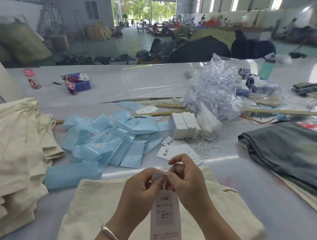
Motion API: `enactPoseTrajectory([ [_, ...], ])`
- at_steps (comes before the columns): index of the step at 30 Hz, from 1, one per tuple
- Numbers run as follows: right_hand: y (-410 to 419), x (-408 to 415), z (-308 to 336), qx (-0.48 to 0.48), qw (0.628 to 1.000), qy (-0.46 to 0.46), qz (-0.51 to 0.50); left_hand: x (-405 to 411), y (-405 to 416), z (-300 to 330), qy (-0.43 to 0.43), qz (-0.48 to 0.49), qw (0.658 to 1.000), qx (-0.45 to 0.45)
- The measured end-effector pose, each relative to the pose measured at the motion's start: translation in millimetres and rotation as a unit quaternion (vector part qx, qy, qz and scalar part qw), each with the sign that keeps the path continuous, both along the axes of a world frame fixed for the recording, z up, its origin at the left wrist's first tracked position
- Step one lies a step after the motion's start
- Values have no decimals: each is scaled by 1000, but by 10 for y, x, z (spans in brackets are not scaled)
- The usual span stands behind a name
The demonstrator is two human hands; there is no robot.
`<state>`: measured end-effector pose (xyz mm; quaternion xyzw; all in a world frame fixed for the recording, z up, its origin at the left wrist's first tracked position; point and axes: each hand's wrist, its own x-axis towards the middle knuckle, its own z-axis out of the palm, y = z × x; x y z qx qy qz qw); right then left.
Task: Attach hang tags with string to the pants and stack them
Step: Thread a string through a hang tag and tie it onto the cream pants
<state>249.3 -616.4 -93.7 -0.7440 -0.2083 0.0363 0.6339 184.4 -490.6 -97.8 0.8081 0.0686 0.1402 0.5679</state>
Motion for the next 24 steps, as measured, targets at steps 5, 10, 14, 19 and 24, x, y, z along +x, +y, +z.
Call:
enactPoseTrajectory([
  [5,89,-113,-5,-57,996,-51,-43,-77,68,8,-11,-4,1000,11],
  [10,204,-212,-3,-76,989,-103,-68,-120,137,-1,-12,-10,1000,17],
  [14,306,-277,-16,-58,985,-132,-94,-177,190,12,-4,-4,995,-102],
  [19,426,-384,-69,-38,975,-169,-140,-195,327,-3,65,-27,935,-348],
  [24,495,-476,-139,-24,974,-178,-141,-196,402,-38,58,-23,937,-343],
])
